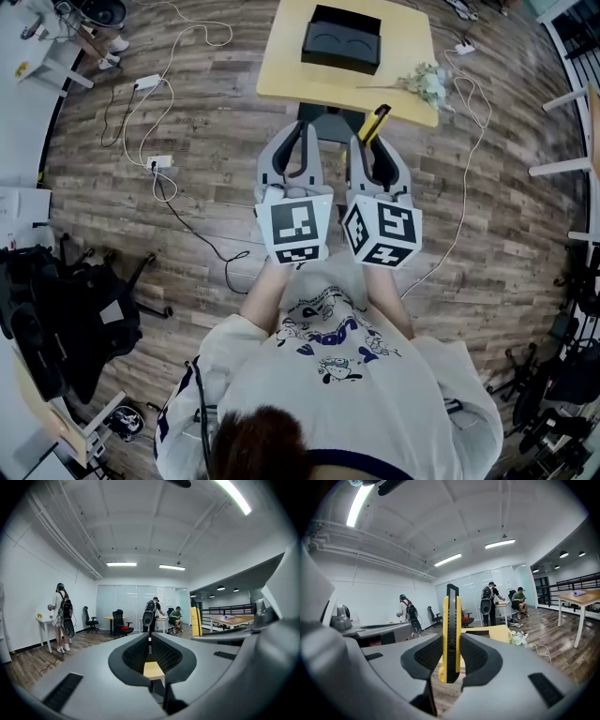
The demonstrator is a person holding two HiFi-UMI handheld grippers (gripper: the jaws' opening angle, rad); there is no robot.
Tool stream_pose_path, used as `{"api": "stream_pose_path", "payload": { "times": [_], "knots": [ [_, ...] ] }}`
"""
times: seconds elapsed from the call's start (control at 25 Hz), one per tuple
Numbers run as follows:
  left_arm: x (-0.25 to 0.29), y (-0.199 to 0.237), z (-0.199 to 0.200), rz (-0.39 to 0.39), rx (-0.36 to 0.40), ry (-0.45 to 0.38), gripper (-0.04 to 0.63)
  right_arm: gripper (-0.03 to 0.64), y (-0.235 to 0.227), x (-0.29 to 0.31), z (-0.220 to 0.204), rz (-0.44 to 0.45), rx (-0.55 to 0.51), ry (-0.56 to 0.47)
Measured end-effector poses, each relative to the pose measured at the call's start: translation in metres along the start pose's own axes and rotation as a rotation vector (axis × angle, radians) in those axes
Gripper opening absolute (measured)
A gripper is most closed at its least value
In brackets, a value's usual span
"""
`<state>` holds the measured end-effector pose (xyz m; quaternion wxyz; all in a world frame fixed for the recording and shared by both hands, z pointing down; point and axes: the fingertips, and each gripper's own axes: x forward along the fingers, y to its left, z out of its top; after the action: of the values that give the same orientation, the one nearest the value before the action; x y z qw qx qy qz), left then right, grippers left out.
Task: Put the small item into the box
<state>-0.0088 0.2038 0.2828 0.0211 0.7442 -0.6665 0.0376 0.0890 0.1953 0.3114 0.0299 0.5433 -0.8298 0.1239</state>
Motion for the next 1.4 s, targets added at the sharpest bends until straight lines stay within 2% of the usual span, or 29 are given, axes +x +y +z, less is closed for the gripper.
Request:
{"api": "stream_pose_path", "payload": {
  "times": [0.48,1.04,1.4],
  "knots": [
    [0.100,0.013,-0.004,-0.045,-0.012,0.018,0.029,0.121,-0.034,0.091,0.012,-0.035,0.005,0.021],
    [0.240,0.057,0.011,-0.116,-0.012,0.026,0.029,0.121,-0.055,0.229,0.049,-0.078,-0.004,0.027],
    [0.285,0.064,-0.004,-0.141,-0.031,0.076,0.028,0.121,-0.070,0.272,0.042,-0.107,0.002,0.081]
  ]
}}
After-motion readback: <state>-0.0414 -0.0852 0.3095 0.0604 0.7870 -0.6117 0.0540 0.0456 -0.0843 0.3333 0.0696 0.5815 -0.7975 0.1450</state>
